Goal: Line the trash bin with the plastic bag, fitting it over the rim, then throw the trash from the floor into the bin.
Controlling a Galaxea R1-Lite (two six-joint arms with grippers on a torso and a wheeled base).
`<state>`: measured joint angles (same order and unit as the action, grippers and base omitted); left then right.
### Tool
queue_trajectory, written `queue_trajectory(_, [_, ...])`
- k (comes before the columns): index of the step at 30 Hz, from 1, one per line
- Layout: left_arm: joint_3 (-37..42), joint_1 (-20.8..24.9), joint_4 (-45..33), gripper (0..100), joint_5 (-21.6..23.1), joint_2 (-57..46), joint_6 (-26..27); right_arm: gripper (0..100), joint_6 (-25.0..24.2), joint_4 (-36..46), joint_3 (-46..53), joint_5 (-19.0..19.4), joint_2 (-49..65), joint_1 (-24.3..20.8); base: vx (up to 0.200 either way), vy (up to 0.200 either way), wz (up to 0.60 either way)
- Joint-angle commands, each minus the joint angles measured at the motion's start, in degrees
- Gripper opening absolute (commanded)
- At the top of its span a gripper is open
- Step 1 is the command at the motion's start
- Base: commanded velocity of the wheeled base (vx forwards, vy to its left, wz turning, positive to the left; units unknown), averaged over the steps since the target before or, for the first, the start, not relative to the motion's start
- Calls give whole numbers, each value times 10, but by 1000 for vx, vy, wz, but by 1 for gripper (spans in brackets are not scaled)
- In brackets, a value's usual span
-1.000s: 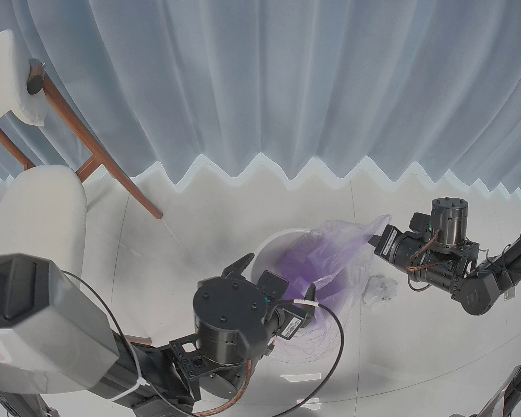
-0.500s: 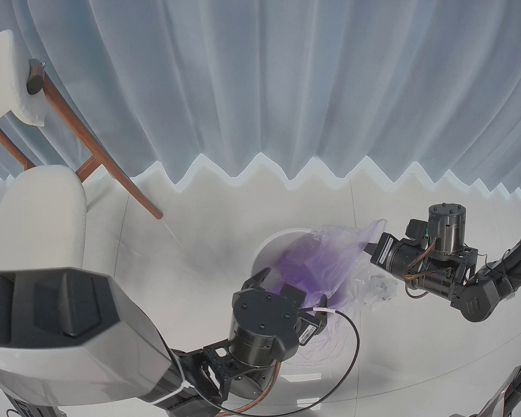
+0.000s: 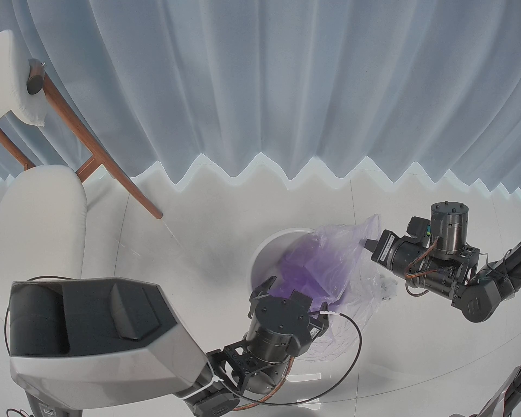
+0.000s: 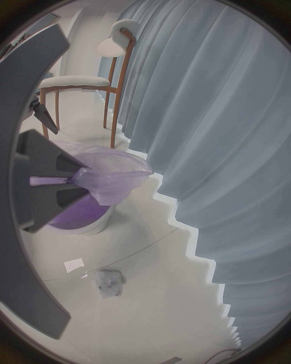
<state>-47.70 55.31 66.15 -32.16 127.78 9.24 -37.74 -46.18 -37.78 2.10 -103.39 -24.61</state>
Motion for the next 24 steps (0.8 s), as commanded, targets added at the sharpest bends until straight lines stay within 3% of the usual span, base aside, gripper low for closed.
queue_trajectory(1, [-16, -11, 2, 100, 1, 13, 2, 0, -1, 0, 2, 0, 7, 0, 0, 0, 0])
queue_trajectory(2, [-27, -12, 1, 0, 1, 13, 1, 0, -1, 0, 3, 0, 9, 0, 0, 0, 0])
queue_trajectory(13, [-49, -37, -51, 0, 4, -48, -13, 0, 0, -1, 6, 0, 14, 3, 0, 0, 0])
queue_trajectory(17, [-55, -50, -120, 0, 54, -102, -65, 0, 1, -1, 5, 2, 14, 3, 0, 0, 0])
queue_trajectory(24, [-81, -132, -226, 0, 141, -157, -71, 0, 18, 0, -19, 40, 6, 25, 0, 0, 0])
